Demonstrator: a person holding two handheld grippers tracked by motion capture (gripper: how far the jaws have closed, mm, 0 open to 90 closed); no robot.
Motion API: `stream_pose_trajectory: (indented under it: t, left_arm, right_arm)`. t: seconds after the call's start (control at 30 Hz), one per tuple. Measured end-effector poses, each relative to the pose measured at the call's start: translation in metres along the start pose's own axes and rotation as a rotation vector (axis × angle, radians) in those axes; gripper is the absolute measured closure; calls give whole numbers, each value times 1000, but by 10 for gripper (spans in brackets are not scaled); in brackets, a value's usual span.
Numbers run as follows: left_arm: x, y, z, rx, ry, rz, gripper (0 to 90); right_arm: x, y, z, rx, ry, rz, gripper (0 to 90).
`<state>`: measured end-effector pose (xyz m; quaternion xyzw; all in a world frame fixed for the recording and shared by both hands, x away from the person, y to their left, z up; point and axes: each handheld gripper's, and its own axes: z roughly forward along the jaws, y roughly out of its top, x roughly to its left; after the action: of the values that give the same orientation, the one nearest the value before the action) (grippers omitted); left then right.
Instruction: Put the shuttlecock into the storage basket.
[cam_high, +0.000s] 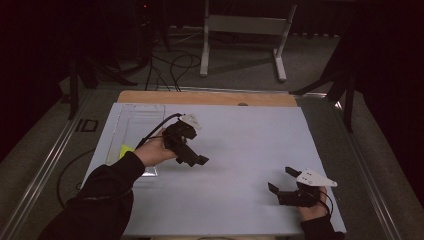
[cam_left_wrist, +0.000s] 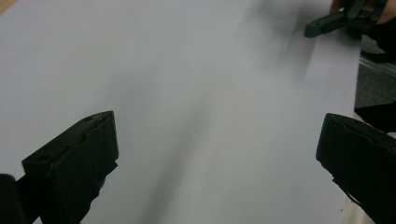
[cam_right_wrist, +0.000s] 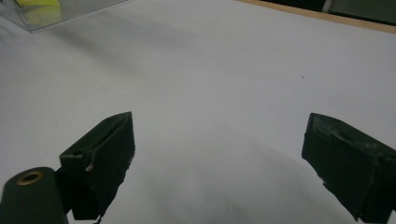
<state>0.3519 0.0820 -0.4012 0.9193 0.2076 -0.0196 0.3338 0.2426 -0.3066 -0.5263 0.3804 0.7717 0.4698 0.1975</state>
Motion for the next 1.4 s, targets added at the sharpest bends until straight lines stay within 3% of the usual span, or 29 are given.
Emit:
stream_pose_trajectory:
  t: [0.33,0.63,0.97,1.23,1.4]
  left_arm:
    - [-18,-5,26,9,-48,62,0]
    - [-32,-22,44,-11,-80,97,0]
    - [-39,-49,59,-7,-113,84,0]
    - [-44,-74,57,-6,-69,53,0]
    - [-46,-90,54,-11,-76,40,0]
  right_arm:
    - [0,0,0,0,2,-3,99]
    - [0,0,0,-2,1,-6,99]
    - [0,0,0,-3,4,0,99]
    - [0,0,0,-1,8,3,98]
    - [1,0,1,5,19,0,98]
